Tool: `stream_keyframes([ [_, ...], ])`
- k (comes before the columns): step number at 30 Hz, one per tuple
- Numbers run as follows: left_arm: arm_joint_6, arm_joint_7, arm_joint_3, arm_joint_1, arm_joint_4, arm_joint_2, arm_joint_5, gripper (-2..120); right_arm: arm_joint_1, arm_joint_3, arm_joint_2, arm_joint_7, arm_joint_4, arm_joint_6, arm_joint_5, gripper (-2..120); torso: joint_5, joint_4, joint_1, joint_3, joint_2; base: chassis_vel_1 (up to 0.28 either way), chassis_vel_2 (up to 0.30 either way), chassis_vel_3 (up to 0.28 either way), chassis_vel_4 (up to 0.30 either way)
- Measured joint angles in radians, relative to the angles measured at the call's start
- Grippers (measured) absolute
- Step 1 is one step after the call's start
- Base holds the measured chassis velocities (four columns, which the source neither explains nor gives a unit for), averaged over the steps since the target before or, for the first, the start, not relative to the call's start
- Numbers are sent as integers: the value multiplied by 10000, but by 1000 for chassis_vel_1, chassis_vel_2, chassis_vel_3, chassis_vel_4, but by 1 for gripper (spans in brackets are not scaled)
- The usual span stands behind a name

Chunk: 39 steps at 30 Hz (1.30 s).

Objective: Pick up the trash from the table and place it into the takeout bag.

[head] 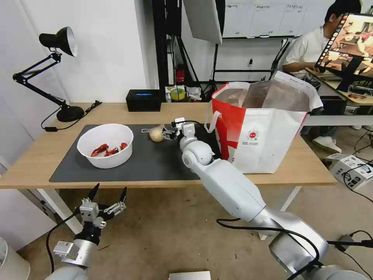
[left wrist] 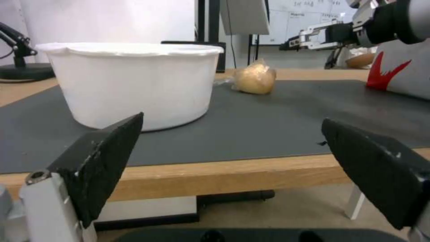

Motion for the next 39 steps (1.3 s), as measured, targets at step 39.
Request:
stream_keyframes([
  [39,-54,28,79,-87,2,-152,12,100,1208,-337,1069,-2088,-3022,385,-988,100,1,-1,-1,0,0,0,0,0,0],
])
